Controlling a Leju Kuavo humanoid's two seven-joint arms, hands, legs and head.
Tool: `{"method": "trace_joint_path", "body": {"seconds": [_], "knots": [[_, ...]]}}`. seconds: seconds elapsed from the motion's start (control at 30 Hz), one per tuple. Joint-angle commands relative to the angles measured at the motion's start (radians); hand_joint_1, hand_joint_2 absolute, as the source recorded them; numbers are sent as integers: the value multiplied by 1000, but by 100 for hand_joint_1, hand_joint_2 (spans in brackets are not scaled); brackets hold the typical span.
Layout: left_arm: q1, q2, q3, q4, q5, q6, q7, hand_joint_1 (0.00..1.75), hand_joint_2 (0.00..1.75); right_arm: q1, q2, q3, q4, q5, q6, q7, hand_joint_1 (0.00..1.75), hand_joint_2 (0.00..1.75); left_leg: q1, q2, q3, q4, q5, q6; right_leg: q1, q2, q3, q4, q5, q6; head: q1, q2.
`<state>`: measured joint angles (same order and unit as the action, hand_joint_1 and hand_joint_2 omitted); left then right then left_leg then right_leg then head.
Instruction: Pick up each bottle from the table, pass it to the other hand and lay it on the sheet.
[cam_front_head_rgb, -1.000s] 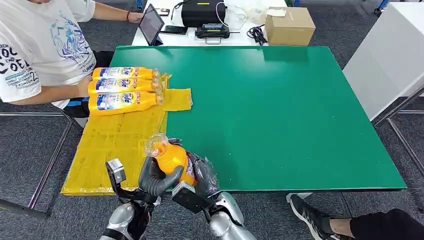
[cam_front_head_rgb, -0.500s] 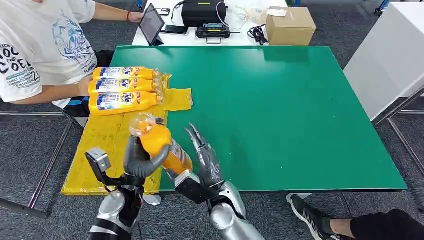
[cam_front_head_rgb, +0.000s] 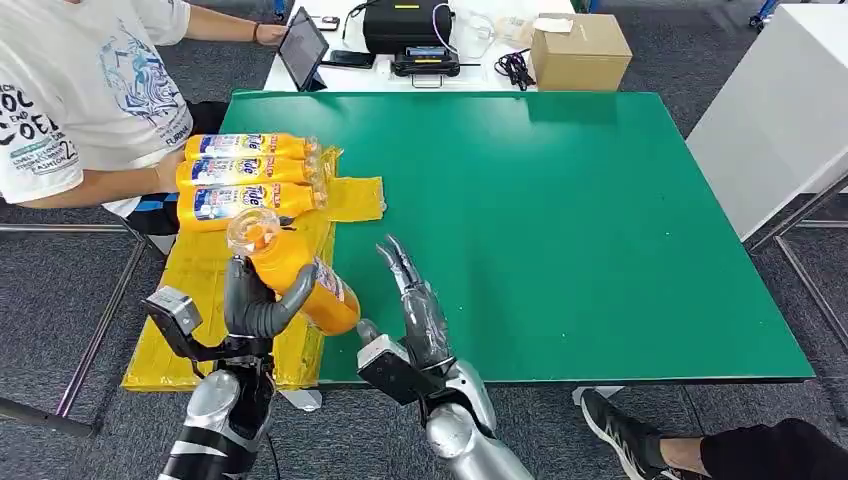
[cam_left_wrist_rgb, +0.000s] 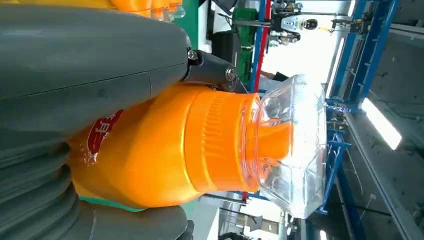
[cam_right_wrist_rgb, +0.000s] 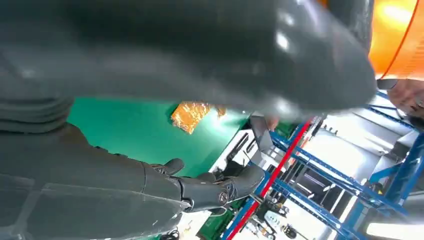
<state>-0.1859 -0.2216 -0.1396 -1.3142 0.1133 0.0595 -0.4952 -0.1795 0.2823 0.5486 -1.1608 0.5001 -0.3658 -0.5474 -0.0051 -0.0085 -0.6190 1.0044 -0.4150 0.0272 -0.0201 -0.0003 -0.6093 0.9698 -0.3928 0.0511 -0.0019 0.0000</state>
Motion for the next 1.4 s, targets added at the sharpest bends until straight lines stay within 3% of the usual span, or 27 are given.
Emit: {"method": "trace_joint_path", "body": {"seconds": [0.03,0.13,0.3,0.33,0.37,0.4,0.47,0.6,0.7,0.73,0.77,0.87,1.07,1.23,1.4], "knots": [[-62,3,46,44,-36,73,-26,175,175,-8,-36,-8,-29,-16,-3,-6,0,0,1,-1,2,0,-1,-1,1,-1,3,0,-1,-2,0,0],[-85,5,79,65,-84,156,-50,175,175,16,-44,-6,-101,-52,15,-22,0,0,2,0,4,1,-2,-2,2,-1,5,0,-2,-3,0,0],[-165,70,106,164,-491,443,-97,175,175,55,-59,11,-289,-105,19,-55,0,0,1,0,2,0,-1,-1,1,-1,3,0,-1,-2,0,0],[-186,83,108,205,-614,525,-93,175,175,61,-63,12,-330,-122,19,-60,0,0,1,-1,4,1,-2,-2,2,-1,4,1,-2,-3,0,0],[-235,134,68,313,-938,639,15,175,175,64,-61,9,-386,-153,-12,-108,0,0,2,0,5,1,-3,-2,2,-1,6,1,-3,-3,0,0],[-252,96,184,327,-1098,639,-19,175,175,65,-67,12,-442,-166,-21,-94,0,0,1,-1,3,0,-1,-2,1,-1,4,0,-2,-2,0,0],[-264,76,273,326,-1326,639,-8,175,175,64,-70,11,-479,-168,-38,-88,0,0,2,-1,5,1,-2,-2,2,-2,6,1,-2,-3,0,0],[-264,89,319,346,-1576,639,70,175,175,63,-73,14,-480,-178,-78,-91,0,0,1,-1,3,0,-1,-1,1,-1,4,0,-1,-2,0,0],[-260,123,285,375,-1624,639,132,175,175,63,-73,15,-461,-190,-89,-97,0,0,2,5,8,-1,-3,-2,2,3,7,-1,-1,-3,0,0],[-353,183,302,491,-1586,626,109,175,175,63,-72,13,-451,-198,-88,-99,0,0,1,4,5,-1,-1,-2,1,1,4,0,-1,-2,0,0],[-260,157,244,410,-1678,639,197,175,175,63,-72,12,-446,-205,-85,-98,0,0,2,4,7,0,-3,-3,2,1,7,0,-2,-3,0,0],[-276,209,157,499,-1684,639,266,175,175,71,-70,9,-445,-231,-79,-97,0,0,2,2,7,-1,-2,-3,2,-1,7,-1,-2,-3,0,0],[-295,212,151,591,-1655,639,248,175,175,77,-76,2,-442,-234,-62,-108,0,0,2,2,3,0,-1,-2,2,-1,3,-1,-1,-2,0,0],[-324,196,186,733,-1517,639,137,175,175,72,-67,2,-406,-227,-31,-90,0,0,2,1,7,0,-2,-2,2,-1,7,-1,-2,-3,0,0],[-346,205,163,816,-1503,614,117,175,175,67,-66,5,-389,-226,-13,-81,0,0,2,1,4,-1,-1,-2,2,0,4,-1,-1,-2,0,0]]}}
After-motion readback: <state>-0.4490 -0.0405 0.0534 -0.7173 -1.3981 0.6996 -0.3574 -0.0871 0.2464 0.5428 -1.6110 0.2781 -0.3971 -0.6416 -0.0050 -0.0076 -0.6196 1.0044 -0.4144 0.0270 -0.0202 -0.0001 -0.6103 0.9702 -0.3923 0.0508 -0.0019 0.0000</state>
